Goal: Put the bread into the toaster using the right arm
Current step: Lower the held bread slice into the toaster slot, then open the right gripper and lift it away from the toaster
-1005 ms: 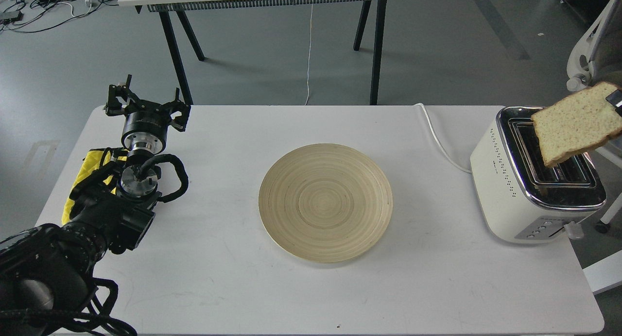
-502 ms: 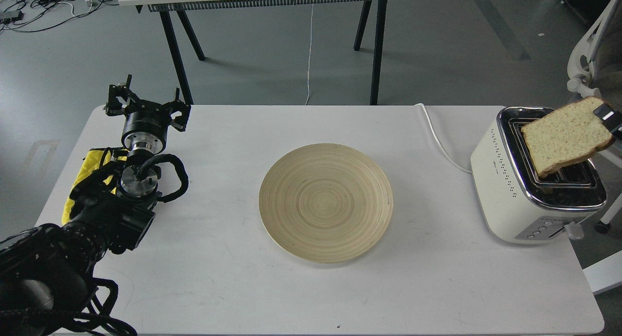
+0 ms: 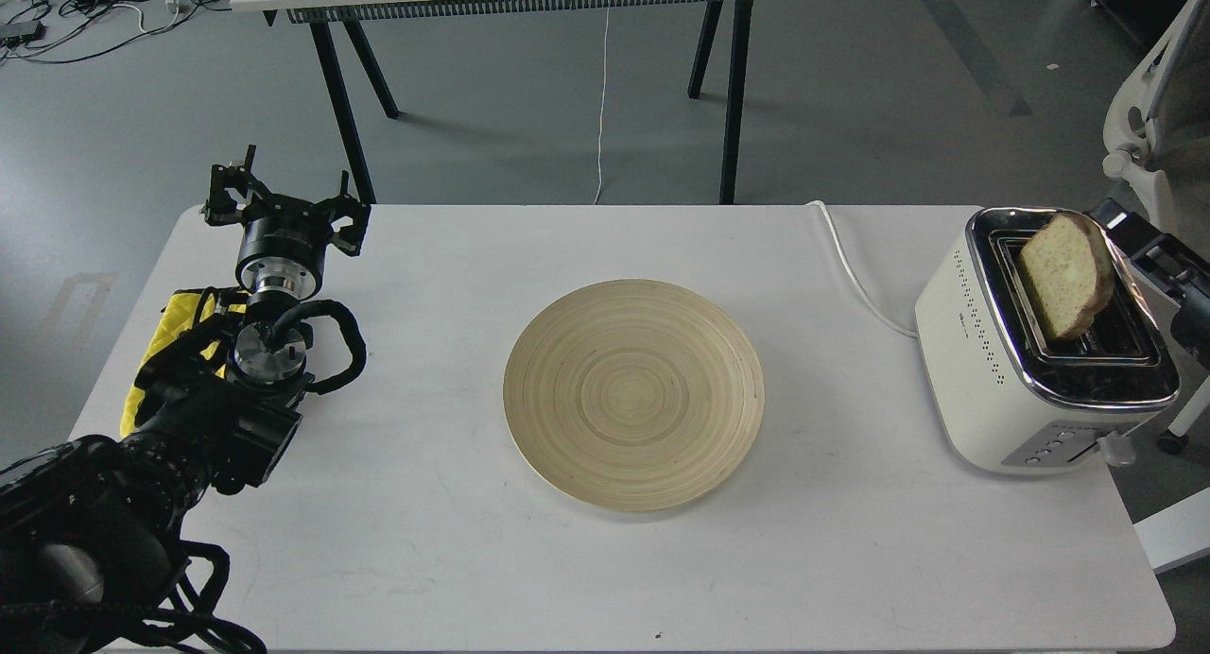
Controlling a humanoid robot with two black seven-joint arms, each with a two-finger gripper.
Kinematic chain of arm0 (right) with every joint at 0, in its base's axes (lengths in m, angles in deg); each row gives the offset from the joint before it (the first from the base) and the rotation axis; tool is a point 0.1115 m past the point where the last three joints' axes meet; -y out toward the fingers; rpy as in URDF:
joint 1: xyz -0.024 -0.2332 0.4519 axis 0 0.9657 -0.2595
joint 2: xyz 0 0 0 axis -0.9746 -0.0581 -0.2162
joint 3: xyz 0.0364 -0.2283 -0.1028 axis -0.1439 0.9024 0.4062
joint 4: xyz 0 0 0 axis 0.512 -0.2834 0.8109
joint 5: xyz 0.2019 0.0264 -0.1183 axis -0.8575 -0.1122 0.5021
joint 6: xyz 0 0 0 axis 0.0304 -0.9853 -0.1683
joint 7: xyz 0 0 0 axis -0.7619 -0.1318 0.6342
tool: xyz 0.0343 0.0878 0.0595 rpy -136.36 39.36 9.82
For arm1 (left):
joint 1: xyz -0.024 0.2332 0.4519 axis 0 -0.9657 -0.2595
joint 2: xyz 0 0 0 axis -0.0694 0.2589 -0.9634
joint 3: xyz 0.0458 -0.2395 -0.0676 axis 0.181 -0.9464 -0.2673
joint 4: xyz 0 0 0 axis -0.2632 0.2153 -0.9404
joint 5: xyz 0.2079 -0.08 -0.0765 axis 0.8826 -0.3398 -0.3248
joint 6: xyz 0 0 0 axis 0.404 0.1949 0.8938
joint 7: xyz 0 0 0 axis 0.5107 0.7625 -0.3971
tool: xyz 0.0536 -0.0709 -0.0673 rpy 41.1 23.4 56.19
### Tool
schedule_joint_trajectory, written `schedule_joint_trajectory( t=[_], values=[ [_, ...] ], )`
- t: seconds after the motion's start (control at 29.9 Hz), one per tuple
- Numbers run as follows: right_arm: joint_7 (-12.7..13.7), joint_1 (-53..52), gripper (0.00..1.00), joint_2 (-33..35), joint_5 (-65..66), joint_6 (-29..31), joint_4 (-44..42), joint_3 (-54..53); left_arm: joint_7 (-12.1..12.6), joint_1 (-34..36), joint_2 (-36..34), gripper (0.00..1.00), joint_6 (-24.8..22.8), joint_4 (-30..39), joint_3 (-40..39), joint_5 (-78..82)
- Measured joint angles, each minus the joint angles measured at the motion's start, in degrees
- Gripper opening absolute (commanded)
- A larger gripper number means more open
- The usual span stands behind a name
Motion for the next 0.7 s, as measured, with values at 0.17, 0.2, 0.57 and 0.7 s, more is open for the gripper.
schedule_joint_trajectory(
  t=[0.17, 0.2, 0.57, 0.7],
  values=[
    [0.0, -0.3, 0.99, 1.7, -0.2, 0.1, 0.6, -1.3, 0.0, 0.0, 0.0, 1.0, 0.0, 0.0, 0.0, 0.0],
    [0.0, -0.3, 0.99, 2.2, -0.3, 0.2, 1.0, -2.4, 0.0, 0.0, 0.0, 1.0, 0.0, 0.0, 0.0, 0.0],
    [-0.2, 0.1, 0.99, -1.5, -9.9, 5.0, 17.4, -16.0, 0.0, 0.0, 0.0, 1.0, 0.0, 0.0, 0.0, 0.0],
    [-1.3, 0.5, 0.99, -12.2, -12.9, 4.8, 17.2, -17.2, 0.0, 0.0, 0.0, 1.0, 0.0, 0.0, 0.0, 0.0]
  ],
)
